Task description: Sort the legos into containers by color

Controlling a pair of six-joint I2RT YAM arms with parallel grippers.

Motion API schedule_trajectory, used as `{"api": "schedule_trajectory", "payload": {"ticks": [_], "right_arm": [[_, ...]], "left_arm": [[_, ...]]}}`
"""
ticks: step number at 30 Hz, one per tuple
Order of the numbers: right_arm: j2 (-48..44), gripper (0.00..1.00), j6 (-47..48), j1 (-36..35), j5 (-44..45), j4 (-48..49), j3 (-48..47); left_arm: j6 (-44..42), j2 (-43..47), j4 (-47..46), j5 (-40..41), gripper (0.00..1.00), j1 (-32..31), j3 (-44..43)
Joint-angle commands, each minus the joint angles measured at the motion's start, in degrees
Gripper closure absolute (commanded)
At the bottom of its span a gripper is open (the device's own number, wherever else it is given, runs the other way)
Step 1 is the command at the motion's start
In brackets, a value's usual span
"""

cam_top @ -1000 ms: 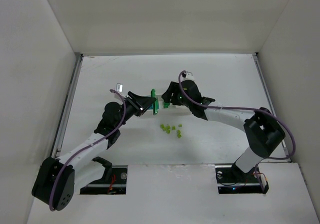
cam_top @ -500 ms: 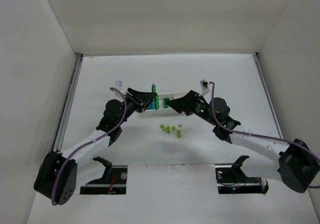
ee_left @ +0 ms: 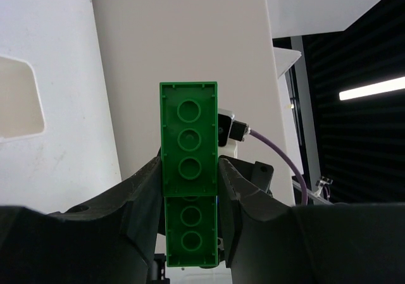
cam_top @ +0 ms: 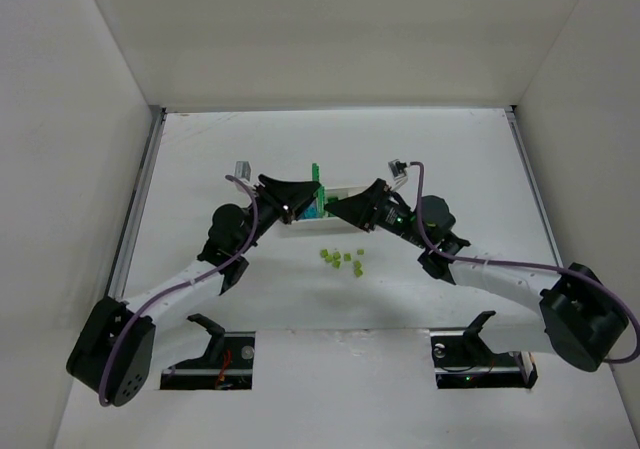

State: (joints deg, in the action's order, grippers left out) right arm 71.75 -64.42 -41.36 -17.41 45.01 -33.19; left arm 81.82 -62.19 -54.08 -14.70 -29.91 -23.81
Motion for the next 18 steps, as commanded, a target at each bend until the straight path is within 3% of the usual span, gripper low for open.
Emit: {"api": "schedule_trajectory", "payload": {"ticks": [1,8,18], "right_arm": [[0.5,0.18,-1.2,-1.0,-1.8,5.3,-1.9],[4.2,0.22,-3.8,-1.7,-3.4,8.3,-3.2],[5.1,0.55,-5.2,-1.6,-2.0,10.6,-2.1]], "left_arm": [[0.5,-0.2,-4.7,0.3,0.83,-0.6,0.7],[0.4,-1.8,-5.8,0.8,0.83,-1.8,0.6],[0.1,-1.3,-5.8,0.9,0.83,-2.2,1.1]]}}
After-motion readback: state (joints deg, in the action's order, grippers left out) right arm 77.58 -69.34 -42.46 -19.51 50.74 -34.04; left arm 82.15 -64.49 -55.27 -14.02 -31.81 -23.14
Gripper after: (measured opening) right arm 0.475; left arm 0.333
